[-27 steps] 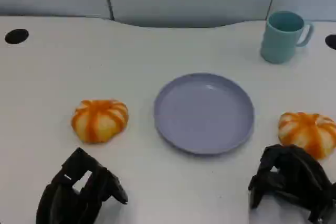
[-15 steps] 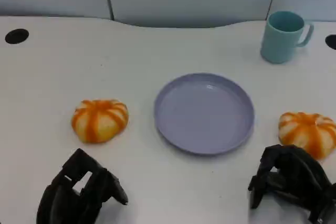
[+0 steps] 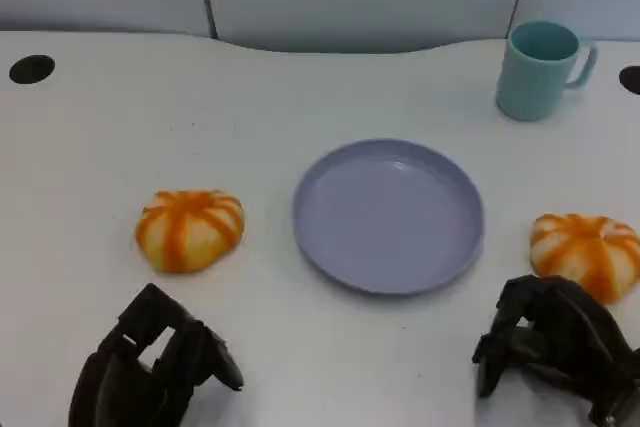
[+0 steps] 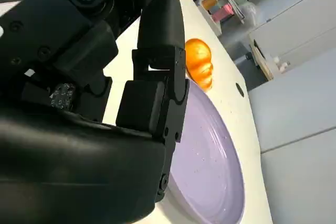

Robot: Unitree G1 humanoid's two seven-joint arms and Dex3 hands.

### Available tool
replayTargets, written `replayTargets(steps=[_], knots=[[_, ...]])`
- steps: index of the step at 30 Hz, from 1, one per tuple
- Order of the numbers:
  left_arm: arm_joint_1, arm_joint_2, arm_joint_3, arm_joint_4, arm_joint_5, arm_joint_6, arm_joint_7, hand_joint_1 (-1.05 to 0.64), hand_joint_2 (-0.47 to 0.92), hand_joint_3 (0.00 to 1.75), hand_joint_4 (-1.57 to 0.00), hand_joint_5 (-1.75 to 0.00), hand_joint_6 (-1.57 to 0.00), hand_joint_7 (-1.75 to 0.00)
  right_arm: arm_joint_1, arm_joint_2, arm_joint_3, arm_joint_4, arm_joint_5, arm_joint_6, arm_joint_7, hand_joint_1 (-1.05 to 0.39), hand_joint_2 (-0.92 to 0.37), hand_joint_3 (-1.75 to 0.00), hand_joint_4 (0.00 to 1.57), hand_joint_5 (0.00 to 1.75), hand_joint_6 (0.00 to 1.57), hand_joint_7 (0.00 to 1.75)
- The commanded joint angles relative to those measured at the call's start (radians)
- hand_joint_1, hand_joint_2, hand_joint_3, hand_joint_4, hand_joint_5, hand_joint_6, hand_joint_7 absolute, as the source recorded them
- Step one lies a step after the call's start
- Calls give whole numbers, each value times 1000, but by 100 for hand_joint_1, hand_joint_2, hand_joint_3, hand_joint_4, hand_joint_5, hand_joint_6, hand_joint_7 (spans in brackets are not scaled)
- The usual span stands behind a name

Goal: Grasp the bread from the table and place it into the plate.

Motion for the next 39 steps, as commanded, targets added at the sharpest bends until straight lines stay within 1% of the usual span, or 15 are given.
replayTargets(steps=[1, 4, 5, 7, 11, 13, 16, 17, 19, 21, 22, 23, 29, 32, 39], knots=[[-8, 24, 12, -4, 2, -15, -11, -48, 92, 27, -74, -175, -51, -175, 22, -1, 7, -3, -12, 6, -26, -105, -50, 0, 157, 68, 157, 46], [-17, 36, 8, -11, 25, -39, -12, -48, 92, 27, -74, -175, -51, -174, 26, 3, 12, -13, -15, 6, -38, -105, -50, 0, 157, 68, 157, 47], [-24, 46, 5, -16, 47, -60, -13, -50, 92, 27, -66, -175, -51, -162, 28, 5, 15, -18, -18, 6, -44, -105, -51, -1, 157, 69, 157, 47], [-39, 67, -5, -25, 102, -104, -6, -51, 92, 25, -58, -174, -53, -144, 29, 7, 20, -19, -22, 0, -52, -105, -51, -1, 157, 69, 157, 47], [-69, 104, -36, -59, 285, -205, 81, -51, 92, 16, -49, -161, -57, -121, 20, 5, 26, -9, -19, 7, -55, -105, -50, 0, 157, 70, 157, 48], [-82, 123, -49, -64, 349, -245, 105, -51, 92, 15, -43, -153, -54, -111, 19, 4, 27, -7, -19, 5, -55, -105, -50, 0, 157, 70, 157, 48], [-85, 130, -57, -59, 366, -263, 121, -51, 92, 15, -42, -150, -53, -108, 19, 4, 28, -6, -18, 4, -56, -105, -50, 0, 157, 70, 157, 48], [-111, 180, -64, -107, 467, -247, 151, -50, 92, 14, -40, -141, -51, -99, 17, 4, 30, -5, -18, 7, -54, -105, -50, 0, 157, 70, 157, 48], [-146, 249, -74, -175, 612, -219, 196, -47, 92, 6, -42, -94, -60, -36, 15, 4, 31, -3, -18, 9, -53, -105, -49, 0, 157, 69, 157, 48], [-176, 307, -86, -210, 732, -194, 225, -48, 91, 3, -39, -77, -62, -15, 11, 6, 30, 6, -14, 8, -45, -105, -49, 0, 157, 69, 157, 48], [-199, 342, -95, -206, 798, -200, 243, -48, 91, 2, -38, -73, -63, -10, 8, 8, 29, 12, -12, 7, -44, -105, -49, 0, 157, 68, 157, 48], [-217, 369, -103, -199, 845, -203, 258, -49, 90, 1, -39, -59, -61, -5, 5, 10, 28, 19, -11, 6, -44, -105, -49, 0, 157, 68, 157, 47], [-314, 496, -180, -171, 1117, -162, 325, -64, 90, 0, -33, -20, -45, 0, -4, 19, 30, 32, -17, -3, -61, -105, -49, 0, 157, 67, 157, 46], [-373, 542, -234, -175, 1252, -101, 318, -67, 89, 0, -21, -11, -35, 0, -4, 22, 35, 29, -20, -3, -67, -105, -49, 0, 157, 68, 157, 48], [-474, 599, -348, -144, 1420, 20, 252, -75, 90, 0, -9, -4, -20, 0, -1, 31, 36, 25, -15, -2, -72, -105, -48, 0, 157, 69, 157, 49]])
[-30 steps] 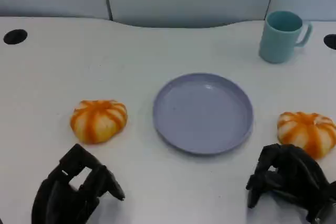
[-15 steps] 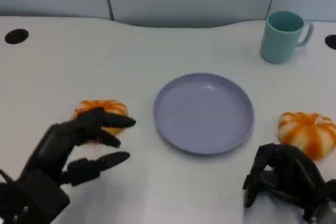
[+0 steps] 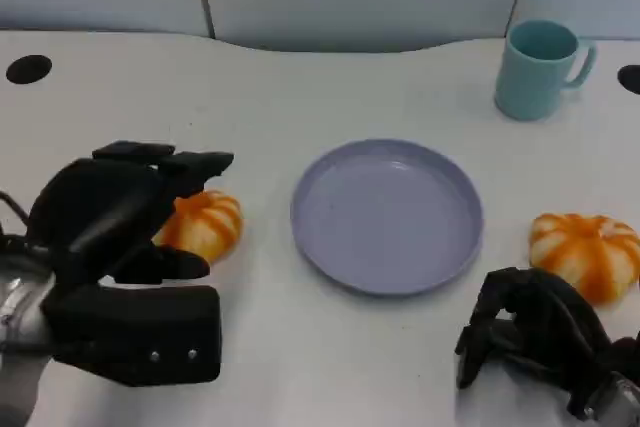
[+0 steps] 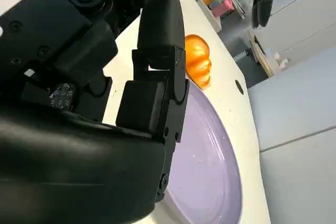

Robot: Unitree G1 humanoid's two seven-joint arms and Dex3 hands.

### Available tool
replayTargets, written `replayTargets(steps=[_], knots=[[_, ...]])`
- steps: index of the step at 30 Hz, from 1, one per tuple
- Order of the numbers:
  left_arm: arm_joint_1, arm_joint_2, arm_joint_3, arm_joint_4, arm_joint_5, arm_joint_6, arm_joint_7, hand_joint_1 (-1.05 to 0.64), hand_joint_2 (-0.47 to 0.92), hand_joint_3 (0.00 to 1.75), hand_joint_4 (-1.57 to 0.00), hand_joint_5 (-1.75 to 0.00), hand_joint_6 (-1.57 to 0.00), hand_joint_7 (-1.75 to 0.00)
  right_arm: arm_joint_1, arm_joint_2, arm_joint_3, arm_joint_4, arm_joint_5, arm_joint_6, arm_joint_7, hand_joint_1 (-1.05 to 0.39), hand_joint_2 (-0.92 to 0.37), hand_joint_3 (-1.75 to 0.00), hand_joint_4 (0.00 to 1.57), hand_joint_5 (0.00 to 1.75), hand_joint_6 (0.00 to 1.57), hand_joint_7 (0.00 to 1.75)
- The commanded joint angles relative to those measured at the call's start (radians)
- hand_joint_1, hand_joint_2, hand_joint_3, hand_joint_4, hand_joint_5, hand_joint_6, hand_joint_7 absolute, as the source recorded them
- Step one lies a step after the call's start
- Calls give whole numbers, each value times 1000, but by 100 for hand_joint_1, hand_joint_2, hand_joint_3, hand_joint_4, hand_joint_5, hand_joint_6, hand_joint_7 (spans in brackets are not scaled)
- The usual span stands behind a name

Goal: Grasp the bread from the table and place it into the plate.

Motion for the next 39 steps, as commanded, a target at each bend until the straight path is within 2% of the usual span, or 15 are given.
replayTargets(steps=[1, 5, 11, 15, 22, 30, 35, 39], knots=[[-57, 42, -61, 36, 62, 58, -53, -76, 89, 0, -8, -3, -19, 0, 23, 0, 3, 11, -11, 17, -14, -105, -48, 0, 157, 69, 157, 49], [-125, 45, -123, 117, 87, 99, -98, -76, 86, 0, -3, -1, -14, 0, 28, -4, 5, -1, -13, 25, -16, -105, -48, 0, 157, 69, 157, 49], [-228, 13, -208, 283, 91, 135, -117, -73, 83, 0, 0, 0, -7, 0, 32, -9, 2, -12, -8, 39, -14, -105, -47, 0, 157, 69, 157, 49], [-313, -24, -302, 473, 138, 132, -60, -74, 84, 0, 0, 0, -3, 0, 35, -14, 5, -14, -14, 30, -10, -105, -48, -1, 157, 68, 157, 48], [-442, -97, -396, 794, 143, 108, 65, -74, 82, 0, 0, 0, -2, 0, 38, -9, 0, -4, -8, 21, -2, -105, -48, 0, 157, 68, 157, 48], [-595, -168, -434, 1137, 89, 63, 132, -70, 81, 0, 0, 0, -4, -1, 44, -10, -1, -10, -4, 16, 7, -105, -48, 0, 157, 69, 157, 48], [-637, -194, -442, 1270, 44, 25, 145, -65, 82, 1, 0, 0, -4, -1, 47, -10, -3, -8, -8, -3, 9, -105, -49, 0, 157, 69, 157, 48], [-618, -205, -435, 1309, 2, -35, 208, -48, 81, 0, -11, -6, -16, -6, 52, -11, -5, -18, -1, 12, 7, -105, -49, 0, 157, 70, 157, 49]])
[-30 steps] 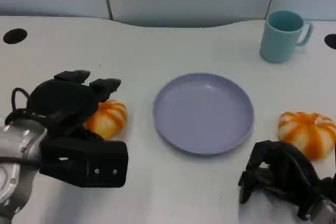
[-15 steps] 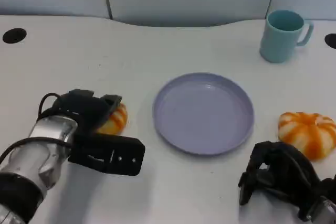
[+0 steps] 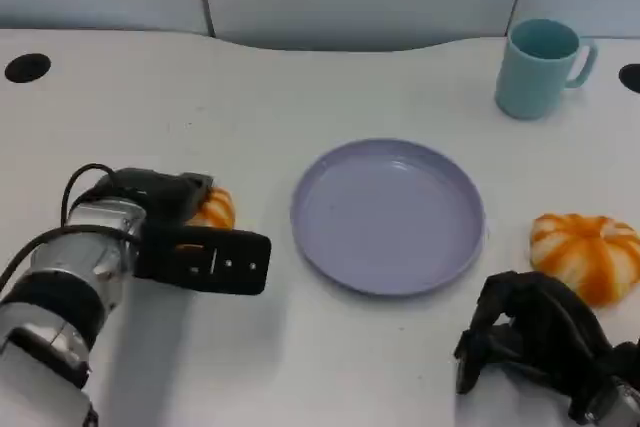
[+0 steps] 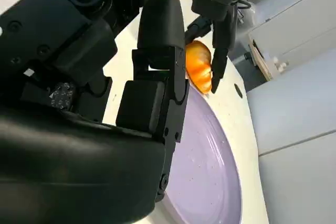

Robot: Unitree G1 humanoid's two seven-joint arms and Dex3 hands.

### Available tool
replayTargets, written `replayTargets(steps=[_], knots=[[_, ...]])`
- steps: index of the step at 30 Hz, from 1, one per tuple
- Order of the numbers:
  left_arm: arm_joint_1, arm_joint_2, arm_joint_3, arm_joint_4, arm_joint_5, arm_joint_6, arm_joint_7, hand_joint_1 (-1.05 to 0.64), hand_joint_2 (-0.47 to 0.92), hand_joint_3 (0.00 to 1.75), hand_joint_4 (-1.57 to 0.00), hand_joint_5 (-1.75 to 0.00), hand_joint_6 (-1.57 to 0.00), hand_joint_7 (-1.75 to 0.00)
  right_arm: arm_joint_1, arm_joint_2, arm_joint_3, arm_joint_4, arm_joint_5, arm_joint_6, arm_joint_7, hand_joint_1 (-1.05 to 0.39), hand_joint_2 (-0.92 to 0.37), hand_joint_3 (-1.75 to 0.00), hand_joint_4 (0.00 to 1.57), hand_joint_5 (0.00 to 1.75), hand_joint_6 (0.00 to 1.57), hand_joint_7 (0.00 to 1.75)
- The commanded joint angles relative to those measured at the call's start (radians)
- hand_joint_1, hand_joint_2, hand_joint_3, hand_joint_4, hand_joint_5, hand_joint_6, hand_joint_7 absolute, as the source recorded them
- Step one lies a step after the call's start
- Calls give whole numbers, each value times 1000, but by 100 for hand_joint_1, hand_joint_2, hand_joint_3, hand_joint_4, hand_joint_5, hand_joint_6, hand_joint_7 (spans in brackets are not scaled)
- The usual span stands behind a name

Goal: Grasp the bread from the table and place it into the plate.

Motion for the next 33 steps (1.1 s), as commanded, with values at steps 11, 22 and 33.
replayTargets(steps=[11, 22, 33], knots=[[77, 2, -13, 67, -62, -152, 336, -25, 92, 30, -85, -162, -77, -143, 40, -11, -7, -10, -3, 23, -11, -105, -49, 0, 157, 69, 157, 48], [96, 12, -2, 70, -76, -194, 552, -23, 91, 54, -83, -175, -56, -175, 33, -14, -5, -6, -7, 27, -18, -105, -49, 0, 157, 70, 157, 49], [53, 17, 74, 32, -129, -283, 712, -15, 63, 95, -84, -175, -63, -175, 22, -14, -14, 15, 6, 34, -2, -105, -48, 0, 157, 69, 157, 48]])
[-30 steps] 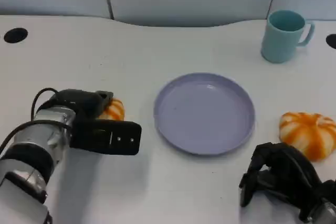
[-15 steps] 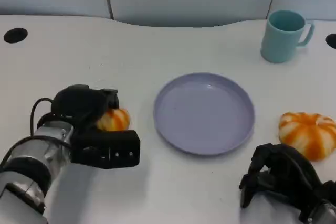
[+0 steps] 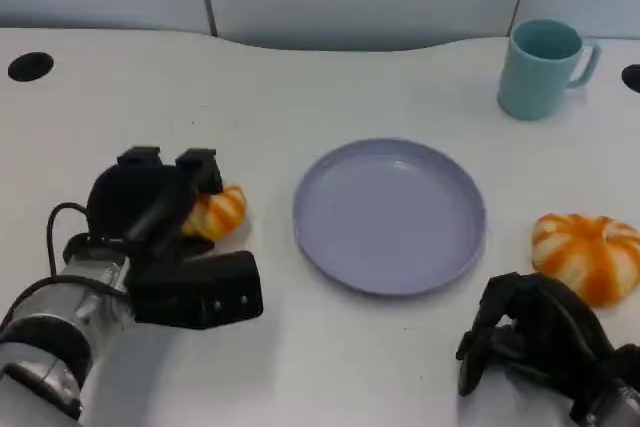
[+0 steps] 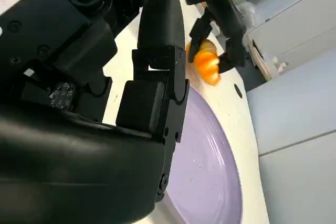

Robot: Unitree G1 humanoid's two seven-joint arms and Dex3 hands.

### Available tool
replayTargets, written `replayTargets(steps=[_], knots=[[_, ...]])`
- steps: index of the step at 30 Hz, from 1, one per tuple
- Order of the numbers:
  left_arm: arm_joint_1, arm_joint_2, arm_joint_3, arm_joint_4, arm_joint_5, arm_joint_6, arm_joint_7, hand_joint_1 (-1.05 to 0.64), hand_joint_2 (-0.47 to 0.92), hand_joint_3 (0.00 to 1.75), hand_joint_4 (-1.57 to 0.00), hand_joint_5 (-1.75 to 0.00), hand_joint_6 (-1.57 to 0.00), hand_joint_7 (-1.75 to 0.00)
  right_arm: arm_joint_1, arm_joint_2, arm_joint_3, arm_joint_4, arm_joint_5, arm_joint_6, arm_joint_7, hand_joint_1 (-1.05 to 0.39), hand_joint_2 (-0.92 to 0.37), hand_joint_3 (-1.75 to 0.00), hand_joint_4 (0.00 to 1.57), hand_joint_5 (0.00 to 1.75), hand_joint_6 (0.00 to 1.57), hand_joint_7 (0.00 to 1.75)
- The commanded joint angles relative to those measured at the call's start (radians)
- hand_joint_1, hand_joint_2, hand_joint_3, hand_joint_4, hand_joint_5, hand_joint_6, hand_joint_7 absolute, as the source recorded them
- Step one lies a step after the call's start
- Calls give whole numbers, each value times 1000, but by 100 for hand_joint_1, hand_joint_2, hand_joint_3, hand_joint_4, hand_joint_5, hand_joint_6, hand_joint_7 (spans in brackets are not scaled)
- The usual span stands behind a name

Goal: Grasp the bread from the table and place it into the plate.

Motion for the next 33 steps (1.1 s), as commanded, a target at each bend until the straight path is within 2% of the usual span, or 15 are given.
replayTargets(steps=[1, 7, 11, 16, 19, 21, 26, 31, 33], knots=[[-47, 18, 27, -33, -21, -58, 48, -16, 62, 96, -85, -175, -65, -175, 11, -15, -9, 32, -1, 18, -3, -105, -48, 0, 157, 69, 157, 47], [-96, 8, 26, -88, -13, -138, 39, -15, 60, 98, -86, -175, -66, -175, 3, -13, -4, 38, -7, 19, -8, -105, -47, 0, 157, 69, 157, 47], [-118, -23, 29, -115, -27, -216, 27, -11, 44, 120, -91, -175, -69, -175, 8, -9, 1, 35, -12, 6, -10, -105, -48, 0, 157, 69, 157, 48], [-137, -53, -5, -131, 6, -266, 47, -16, 44, 131, -92, -175, -70, -175, 16, -3, 8, 25, -21, 1, -28, -105, -50, -1, 157, 71, 157, 50], [-156, -74, -38, -126, 43, -294, 62, -17, 46, 130, -93, -175, -72, -175, 16, -2, 10, 26, -17, -3, -16, -105, -50, -1, 157, 70, 157, 49], [-168, -85, -52, -116, 56, -305, 61, -21, 52, 125, -93, -175, -72, -175, 16, 0, 10, 24, -13, -1, -12, -105, -50, -1, 157, 70, 157, 48], [-209, -119, -82, -82, 73, -319, 27, -24, 53, 123, -96, -175, -75, -175, 27, 2, 12, -6, -10, 34, -26, -105, -49, 0, 157, 70, 157, 48], [-228, -146, -142, -61, 138, -293, 102, -27, 55, 112, -98, -175, -74, -175, 34, 2, 20, -18, -19, 34, -28, -105, -50, -1, 157, 69, 157, 48], [-226, -156, -150, -52, 142, -293, 102, -28, 57, 113, -100, -175, -78, -175, 38, 4, 22, -22, -17, 31, -25, -105, -50, -1, 157, 69, 157, 49]])
